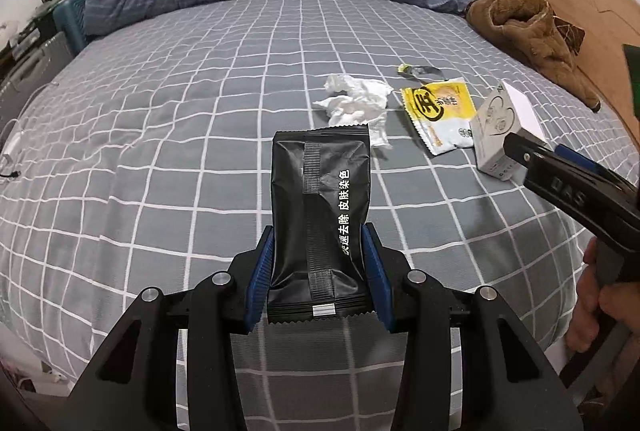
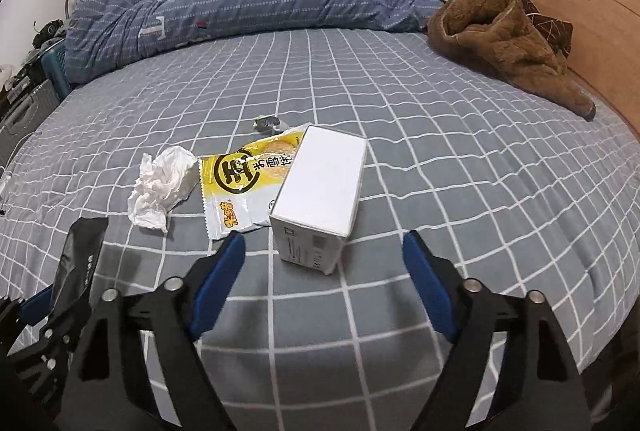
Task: Collect trash
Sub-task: 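Grasp the black packet with the left tool while the right tool grasps the white box, then lift the black packet and white box and carry both toward the bin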
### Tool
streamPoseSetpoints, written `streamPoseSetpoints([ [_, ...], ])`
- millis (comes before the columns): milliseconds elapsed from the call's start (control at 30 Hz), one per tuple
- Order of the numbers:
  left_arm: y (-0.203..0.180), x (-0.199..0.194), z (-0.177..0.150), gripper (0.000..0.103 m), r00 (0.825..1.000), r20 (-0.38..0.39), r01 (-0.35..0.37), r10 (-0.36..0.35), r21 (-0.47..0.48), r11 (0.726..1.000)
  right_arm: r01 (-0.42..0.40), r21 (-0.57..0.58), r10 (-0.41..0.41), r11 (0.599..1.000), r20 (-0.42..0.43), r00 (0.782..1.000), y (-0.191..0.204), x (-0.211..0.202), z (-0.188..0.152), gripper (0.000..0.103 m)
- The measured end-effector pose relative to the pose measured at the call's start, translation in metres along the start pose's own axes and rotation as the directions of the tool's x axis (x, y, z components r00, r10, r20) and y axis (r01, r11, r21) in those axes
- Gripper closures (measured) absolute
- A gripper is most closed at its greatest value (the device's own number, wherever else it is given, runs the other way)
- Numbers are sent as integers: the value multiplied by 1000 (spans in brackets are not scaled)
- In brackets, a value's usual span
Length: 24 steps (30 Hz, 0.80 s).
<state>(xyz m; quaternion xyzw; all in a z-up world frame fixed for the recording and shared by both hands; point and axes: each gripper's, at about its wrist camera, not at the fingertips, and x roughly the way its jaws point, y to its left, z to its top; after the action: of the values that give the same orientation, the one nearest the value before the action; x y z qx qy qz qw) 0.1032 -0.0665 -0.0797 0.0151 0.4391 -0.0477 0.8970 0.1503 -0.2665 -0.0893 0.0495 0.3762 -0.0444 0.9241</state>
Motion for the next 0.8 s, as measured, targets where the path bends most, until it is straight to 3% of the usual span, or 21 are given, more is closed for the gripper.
streamPoseSetpoints([
  [67,2,0,0,61,1000,4,1,-1,-2,1000,3,8,-3,1000,-7,1000,1,5,2,38],
  [100,1,0,-1,61,1000,4,0,0,-1,1000,0,6,0,1000,-16,1000,2,9,4,52],
  [167,0,2,0,61,1000,3,1,-1,1,1000,-12,7,13,1000,-29,1000,1,13,5,61],
  [800,-8,-16,-5,61,999,35,12,-13,9,1000,-50,-39,51,998,29,998,-15,-44,-10,63],
])
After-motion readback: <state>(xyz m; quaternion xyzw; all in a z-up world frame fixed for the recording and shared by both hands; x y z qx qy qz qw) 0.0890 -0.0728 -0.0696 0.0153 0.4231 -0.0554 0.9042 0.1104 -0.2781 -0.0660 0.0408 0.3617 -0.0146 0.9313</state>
